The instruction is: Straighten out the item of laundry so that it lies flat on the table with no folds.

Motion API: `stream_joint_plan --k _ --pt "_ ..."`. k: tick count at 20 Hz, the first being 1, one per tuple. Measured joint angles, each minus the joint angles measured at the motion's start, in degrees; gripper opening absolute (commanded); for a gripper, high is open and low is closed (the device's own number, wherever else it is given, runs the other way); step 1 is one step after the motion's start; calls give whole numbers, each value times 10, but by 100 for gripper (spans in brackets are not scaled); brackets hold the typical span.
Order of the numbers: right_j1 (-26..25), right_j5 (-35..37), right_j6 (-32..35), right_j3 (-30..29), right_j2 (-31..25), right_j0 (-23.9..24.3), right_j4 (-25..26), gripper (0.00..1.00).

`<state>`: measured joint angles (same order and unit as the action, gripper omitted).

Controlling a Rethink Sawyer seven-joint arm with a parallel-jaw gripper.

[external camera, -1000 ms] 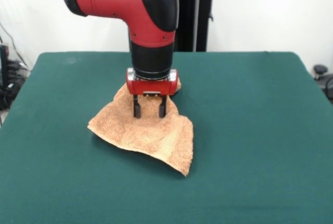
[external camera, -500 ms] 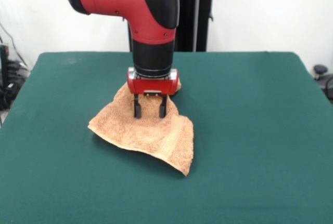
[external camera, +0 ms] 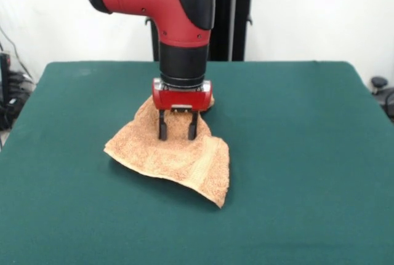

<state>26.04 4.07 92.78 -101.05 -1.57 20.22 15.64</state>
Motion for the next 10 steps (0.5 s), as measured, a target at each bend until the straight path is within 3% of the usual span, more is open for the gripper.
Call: stream_joint_plan --k 10 --pt "-3 -65 0 -20 17 -12 1 100"
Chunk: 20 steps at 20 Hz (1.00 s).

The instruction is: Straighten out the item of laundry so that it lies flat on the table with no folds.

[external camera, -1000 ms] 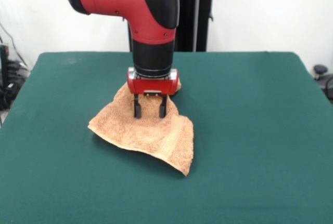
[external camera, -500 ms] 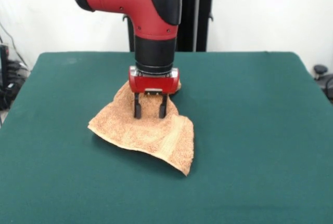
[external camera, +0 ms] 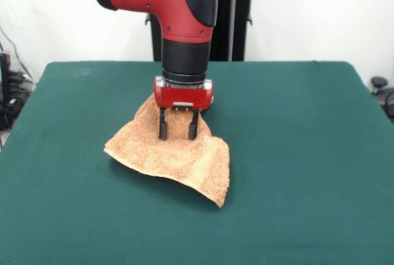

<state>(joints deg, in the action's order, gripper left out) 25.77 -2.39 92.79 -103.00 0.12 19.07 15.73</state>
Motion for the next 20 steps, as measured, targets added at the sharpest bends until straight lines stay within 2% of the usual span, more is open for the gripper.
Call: stream_joint_plan --k 20 --pt "-6 -3 0 9 25 -29 -16 100"
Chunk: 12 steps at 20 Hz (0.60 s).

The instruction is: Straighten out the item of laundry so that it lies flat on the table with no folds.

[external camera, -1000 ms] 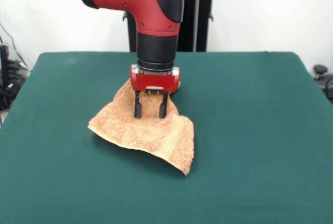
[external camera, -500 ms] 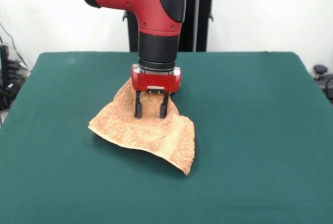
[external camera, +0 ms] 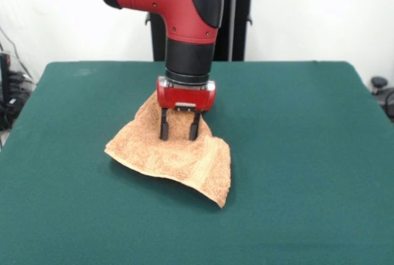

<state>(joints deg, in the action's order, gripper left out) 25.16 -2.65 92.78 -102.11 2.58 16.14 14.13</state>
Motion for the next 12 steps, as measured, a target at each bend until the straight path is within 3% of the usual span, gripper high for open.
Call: stream_joint_plan --k 12 --pt "-8 1 0 1 21 -26 -60 100"
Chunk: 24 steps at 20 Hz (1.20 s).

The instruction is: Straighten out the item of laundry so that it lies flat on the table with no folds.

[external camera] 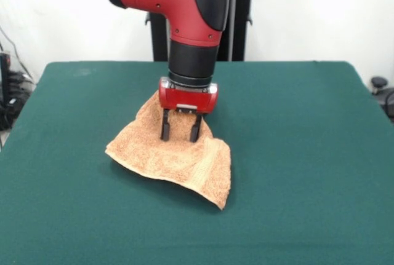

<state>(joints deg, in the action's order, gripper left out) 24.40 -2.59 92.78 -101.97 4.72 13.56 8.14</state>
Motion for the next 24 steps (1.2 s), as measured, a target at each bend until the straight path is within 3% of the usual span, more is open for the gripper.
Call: stream_joint_plan --k 24 --pt "-10 -4 0 -21 26 -36 -167 100"
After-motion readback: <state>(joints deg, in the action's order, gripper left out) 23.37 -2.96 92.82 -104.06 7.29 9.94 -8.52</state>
